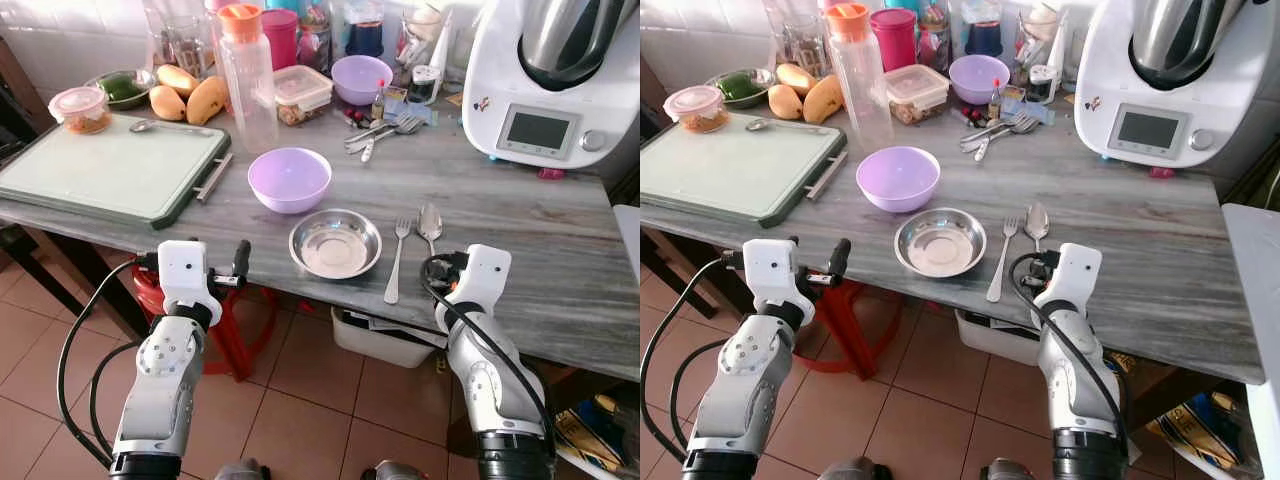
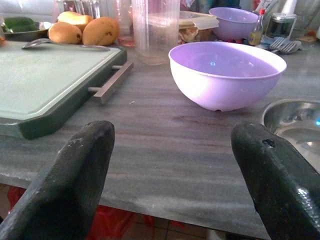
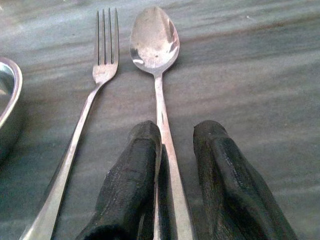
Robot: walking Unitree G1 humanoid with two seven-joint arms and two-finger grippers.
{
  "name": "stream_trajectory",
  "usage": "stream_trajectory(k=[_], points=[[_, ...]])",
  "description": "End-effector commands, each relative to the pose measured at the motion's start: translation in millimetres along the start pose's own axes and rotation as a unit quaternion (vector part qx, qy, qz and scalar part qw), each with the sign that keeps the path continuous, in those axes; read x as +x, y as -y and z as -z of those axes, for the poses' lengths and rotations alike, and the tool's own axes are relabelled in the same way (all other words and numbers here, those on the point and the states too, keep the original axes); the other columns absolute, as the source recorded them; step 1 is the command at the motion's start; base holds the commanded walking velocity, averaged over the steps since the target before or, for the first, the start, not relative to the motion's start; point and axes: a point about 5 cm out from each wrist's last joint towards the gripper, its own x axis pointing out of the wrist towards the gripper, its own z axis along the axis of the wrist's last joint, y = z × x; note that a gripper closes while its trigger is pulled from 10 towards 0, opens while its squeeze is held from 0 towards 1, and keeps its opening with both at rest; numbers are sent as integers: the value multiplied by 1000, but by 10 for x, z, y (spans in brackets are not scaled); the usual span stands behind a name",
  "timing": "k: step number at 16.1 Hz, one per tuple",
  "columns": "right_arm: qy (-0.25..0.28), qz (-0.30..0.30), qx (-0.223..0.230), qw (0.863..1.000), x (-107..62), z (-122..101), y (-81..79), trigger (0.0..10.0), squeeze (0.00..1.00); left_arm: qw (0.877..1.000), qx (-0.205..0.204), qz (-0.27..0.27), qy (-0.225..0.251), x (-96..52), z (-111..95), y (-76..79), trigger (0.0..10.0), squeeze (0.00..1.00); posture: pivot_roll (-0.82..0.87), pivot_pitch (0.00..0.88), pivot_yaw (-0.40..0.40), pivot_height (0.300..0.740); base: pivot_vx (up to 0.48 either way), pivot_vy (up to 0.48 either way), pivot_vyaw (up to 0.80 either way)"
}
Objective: Setting the table
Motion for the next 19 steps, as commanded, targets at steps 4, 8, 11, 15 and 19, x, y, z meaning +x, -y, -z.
stream_trajectory(k=[4, 8, 11, 15, 19], points=[[27, -5, 15, 1000, 9, -85, -25, 10000, 1000, 1000, 3, 0, 8, 7, -49, -6, 10000, 0, -19, 0, 29, 740, 0, 0, 0], [62, 52, -24, 996, -124, -155, 197, 10000, 1000, 1000, 3, -1, 7, 4, -47, -14, 10000, 0, -23, 0, 28, 740, 0, 0, 0], [49, 63, -30, 996, -178, -89, 238, 10000, 1000, 1000, 3, 0, 7, 0, -44, -12, 10000, 0, -24, 0, 28, 740, 0, 0, 0], [4, 69, -42, 997, -255, 68, 256, 10000, 1000, 1000, 5, 1, 8, 1, -49, -24, 10000, 0, -24, 0, 27, 740, 0, 0, 0], [-25, 60, -26, 998, -189, 107, 202, 10000, 1000, 1000, 6, 3, 7, -2, -45, -16, 10000, 0, -19, 0, 27, 740, 0, 0, 0]])
